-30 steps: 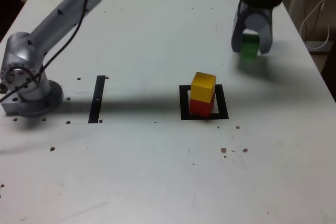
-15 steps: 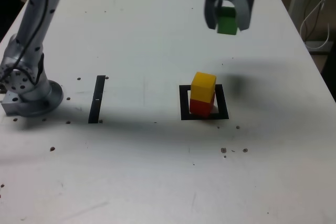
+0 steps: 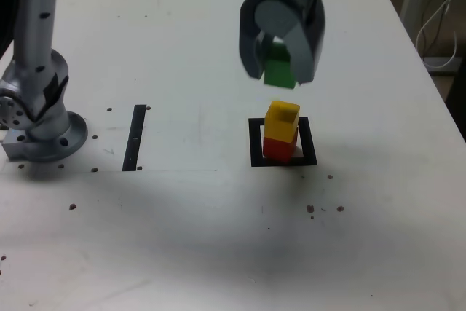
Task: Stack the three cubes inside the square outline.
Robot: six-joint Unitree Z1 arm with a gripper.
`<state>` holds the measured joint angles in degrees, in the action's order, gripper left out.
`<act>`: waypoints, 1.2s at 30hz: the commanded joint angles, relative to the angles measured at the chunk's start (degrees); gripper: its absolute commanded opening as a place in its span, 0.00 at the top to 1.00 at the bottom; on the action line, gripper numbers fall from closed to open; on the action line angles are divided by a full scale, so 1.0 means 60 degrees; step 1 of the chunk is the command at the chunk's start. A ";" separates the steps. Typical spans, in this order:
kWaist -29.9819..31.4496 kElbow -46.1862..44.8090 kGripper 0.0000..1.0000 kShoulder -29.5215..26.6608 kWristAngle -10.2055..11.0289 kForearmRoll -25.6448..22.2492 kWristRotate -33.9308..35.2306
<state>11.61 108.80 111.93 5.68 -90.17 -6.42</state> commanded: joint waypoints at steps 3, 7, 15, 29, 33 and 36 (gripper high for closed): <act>0.0115 -0.0299 0.89 -0.0026 -0.0086 -0.0110 0.0592; 0.0106 -0.0417 0.89 0.0059 -0.0046 -0.0066 0.0796; 0.0042 -0.0525 0.89 0.0466 -0.0027 0.0310 0.0850; -0.0135 -0.0989 0.88 0.0531 -0.0243 0.0921 0.0818; -0.0204 -0.1096 0.82 0.0534 -0.0278 0.1026 0.0788; -0.0256 -0.1183 0.66 0.0539 -0.0310 0.1041 0.0777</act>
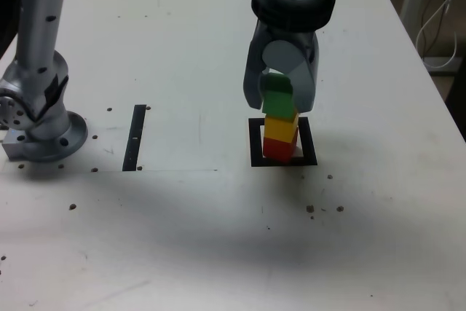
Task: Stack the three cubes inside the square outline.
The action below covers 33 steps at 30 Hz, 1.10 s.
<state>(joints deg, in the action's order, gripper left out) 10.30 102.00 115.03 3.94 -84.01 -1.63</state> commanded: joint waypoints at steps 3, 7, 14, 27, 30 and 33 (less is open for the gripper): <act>-0.0097 -0.0177 0.40 0.0029 -0.0050 0.0060 -0.0054; -0.0143 -0.0337 0.20 0.0032 -0.0146 0.0262 -0.0125; -0.0195 -0.0463 0.03 -0.0044 -0.0229 0.0405 -0.0152; -0.0253 -0.0657 0.01 -0.0611 -0.0040 0.0267 -0.0051; -0.0294 -0.0705 0.01 -0.0934 -0.0008 0.0033 -0.0048; -0.0402 -0.0854 0.01 -0.1370 -0.0003 -0.0204 -0.0111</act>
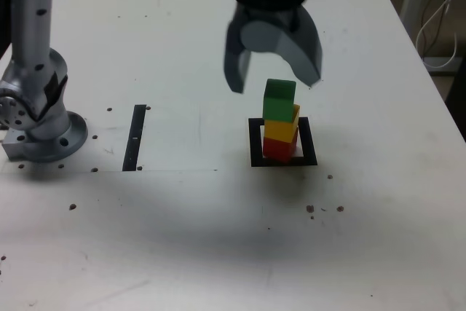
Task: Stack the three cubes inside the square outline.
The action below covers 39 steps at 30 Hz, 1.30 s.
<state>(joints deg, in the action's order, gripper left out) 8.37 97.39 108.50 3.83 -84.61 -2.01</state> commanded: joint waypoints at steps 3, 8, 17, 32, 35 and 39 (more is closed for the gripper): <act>-0.0230 -0.0353 0.01 -0.0844 -0.0018 -0.0235 -0.0178; -0.0577 -0.1033 0.01 -0.1951 -0.0032 -0.0347 -0.0370; -0.1134 -0.3095 0.01 -0.2871 0.0324 0.0310 -0.0408; -0.1267 -0.7572 0.01 -0.4071 -0.0527 0.3018 -0.0371; -0.1320 -0.7873 0.00 -0.4054 -0.0513 0.3120 -0.0338; -0.1473 -0.8208 0.00 -0.4065 -0.0490 0.3298 -0.0316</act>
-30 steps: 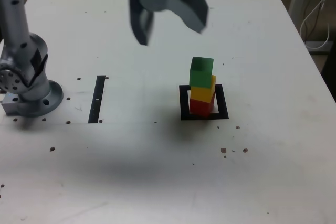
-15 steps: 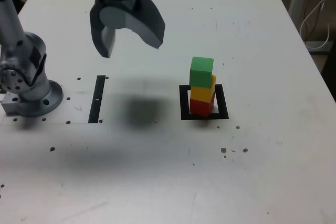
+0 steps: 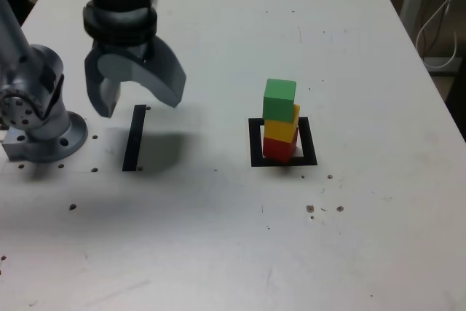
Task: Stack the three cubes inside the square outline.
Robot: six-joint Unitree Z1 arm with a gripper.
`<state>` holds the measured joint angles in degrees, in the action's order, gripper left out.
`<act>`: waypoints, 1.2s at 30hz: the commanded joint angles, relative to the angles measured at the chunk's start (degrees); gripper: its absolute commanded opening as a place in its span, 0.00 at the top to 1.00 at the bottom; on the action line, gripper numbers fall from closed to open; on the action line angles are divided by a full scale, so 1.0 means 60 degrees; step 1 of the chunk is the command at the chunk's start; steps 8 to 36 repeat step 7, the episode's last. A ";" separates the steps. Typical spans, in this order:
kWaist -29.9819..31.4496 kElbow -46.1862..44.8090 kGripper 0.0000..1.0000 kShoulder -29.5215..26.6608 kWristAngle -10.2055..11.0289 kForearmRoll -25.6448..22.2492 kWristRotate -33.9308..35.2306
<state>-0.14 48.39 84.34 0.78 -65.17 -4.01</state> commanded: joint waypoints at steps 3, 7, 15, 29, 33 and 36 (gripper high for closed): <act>-0.0120 -0.0205 0.00 -0.0054 0.0027 0.0183 0.0012; -0.0123 -0.0414 0.00 -0.0025 0.0040 0.0402 0.0009; -0.0123 -0.0414 0.00 -0.0025 0.0040 0.0402 0.0009; -0.0123 -0.0414 0.00 -0.0025 0.0040 0.0402 0.0009; -0.0123 -0.0414 0.00 -0.0025 0.0040 0.0402 0.0009; -0.0123 -0.0414 0.00 -0.0025 0.0040 0.0402 0.0009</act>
